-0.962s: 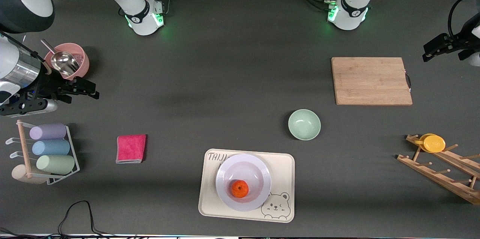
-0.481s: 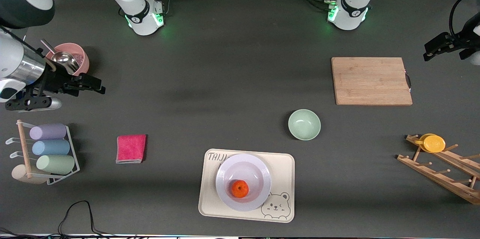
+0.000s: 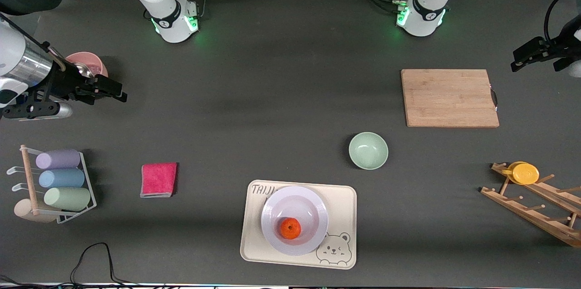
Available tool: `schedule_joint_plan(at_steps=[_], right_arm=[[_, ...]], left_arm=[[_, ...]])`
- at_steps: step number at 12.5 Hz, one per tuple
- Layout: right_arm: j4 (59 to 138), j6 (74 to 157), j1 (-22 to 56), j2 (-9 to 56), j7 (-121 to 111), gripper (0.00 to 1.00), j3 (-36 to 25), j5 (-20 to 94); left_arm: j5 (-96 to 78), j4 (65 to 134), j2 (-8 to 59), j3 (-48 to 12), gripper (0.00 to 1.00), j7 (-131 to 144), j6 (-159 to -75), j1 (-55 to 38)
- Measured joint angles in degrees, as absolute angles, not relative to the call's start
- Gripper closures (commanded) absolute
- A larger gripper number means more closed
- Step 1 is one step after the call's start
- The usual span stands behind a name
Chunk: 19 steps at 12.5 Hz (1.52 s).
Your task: Place orange and plate with both arms
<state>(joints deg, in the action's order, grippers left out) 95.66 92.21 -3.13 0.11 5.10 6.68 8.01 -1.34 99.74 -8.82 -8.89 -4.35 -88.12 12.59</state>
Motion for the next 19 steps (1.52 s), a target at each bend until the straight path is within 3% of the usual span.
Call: schedule_joint_plan(at_steps=[19], right_arm=[[95.9,92.0,-3.4,-1.5,0.6,0.00,6.5,5.7]], left_arm=[[-1.4,98.4,-8.8,-8.8,0.00,-4.6,-87.4,12.6]])
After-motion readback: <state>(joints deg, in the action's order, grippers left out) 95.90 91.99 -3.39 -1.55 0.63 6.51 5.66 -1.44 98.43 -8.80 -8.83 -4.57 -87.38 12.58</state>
